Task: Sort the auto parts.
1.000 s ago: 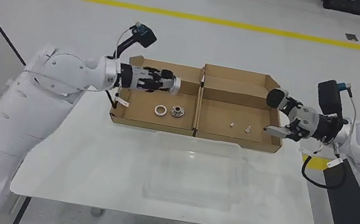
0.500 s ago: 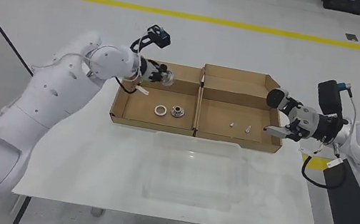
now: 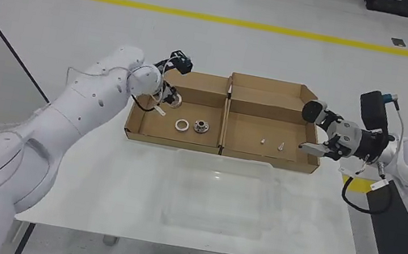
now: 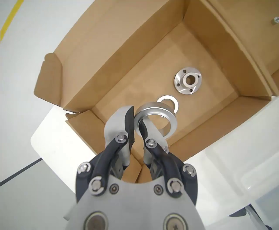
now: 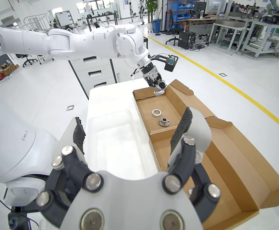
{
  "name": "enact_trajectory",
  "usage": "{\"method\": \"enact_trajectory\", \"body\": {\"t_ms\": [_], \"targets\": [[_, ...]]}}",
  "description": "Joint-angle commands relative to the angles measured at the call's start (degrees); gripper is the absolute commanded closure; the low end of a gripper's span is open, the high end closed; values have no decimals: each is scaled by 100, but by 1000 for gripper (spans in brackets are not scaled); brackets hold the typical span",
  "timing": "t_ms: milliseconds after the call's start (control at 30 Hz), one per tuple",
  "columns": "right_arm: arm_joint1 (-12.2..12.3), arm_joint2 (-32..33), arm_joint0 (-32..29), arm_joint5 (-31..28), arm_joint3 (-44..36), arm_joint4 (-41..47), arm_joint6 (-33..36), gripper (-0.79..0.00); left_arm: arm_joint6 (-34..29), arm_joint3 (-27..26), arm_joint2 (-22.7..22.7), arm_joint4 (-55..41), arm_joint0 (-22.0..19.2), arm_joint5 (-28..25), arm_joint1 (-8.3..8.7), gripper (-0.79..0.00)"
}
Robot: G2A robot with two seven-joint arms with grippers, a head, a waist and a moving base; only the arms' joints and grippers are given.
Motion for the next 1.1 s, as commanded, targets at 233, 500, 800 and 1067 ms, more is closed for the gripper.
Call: {"method": "enact_trajectory", "body": {"t_ms": [233, 500, 800, 1067], "targets": [[0, 0, 0, 0, 0, 0, 0, -785, 147, 993, 333, 226, -115, -256, -402, 0], [0, 0, 0, 0, 0, 0, 0, -785, 315, 1706, 539, 424, -124, -341, -739, 0], [0, 0, 0, 0, 0, 0, 0, -785, 541, 2393, 658, 631, -154, -443, -1045, 0], [0, 0, 0, 0, 0, 0, 0, -785, 631, 2770, 677, 713, -176, -503, -1252, 0]]}}
